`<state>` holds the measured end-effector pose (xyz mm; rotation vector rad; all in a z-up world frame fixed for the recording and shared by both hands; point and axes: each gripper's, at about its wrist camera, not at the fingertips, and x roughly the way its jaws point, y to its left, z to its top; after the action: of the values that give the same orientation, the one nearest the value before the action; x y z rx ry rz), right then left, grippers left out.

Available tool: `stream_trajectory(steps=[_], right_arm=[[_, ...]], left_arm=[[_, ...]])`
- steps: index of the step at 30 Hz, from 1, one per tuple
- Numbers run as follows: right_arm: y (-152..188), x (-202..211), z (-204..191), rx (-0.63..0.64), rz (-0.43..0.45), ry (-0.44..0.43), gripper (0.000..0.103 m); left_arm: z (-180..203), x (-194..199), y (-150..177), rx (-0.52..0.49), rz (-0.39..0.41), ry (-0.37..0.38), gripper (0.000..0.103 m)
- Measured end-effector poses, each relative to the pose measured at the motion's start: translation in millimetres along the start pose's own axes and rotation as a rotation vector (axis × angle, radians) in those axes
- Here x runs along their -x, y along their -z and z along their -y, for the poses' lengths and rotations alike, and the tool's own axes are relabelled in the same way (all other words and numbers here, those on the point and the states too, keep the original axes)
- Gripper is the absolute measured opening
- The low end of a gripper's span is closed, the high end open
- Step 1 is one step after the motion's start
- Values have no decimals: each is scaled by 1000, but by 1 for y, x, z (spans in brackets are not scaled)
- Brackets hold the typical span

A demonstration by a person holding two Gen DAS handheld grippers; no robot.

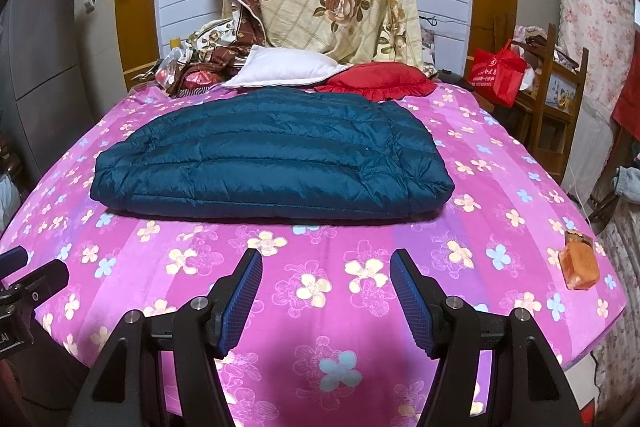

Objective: Fold large clothes

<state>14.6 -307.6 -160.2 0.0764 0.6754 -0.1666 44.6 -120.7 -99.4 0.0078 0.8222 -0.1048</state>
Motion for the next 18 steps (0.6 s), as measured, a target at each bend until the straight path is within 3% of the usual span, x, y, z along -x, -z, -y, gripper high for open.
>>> stream_trajectory(steps=[18], right_arm=[[1, -2, -7, 28, -13, -8, 67]], left_arm=[[0, -5, 2, 4, -17, 20, 95]])
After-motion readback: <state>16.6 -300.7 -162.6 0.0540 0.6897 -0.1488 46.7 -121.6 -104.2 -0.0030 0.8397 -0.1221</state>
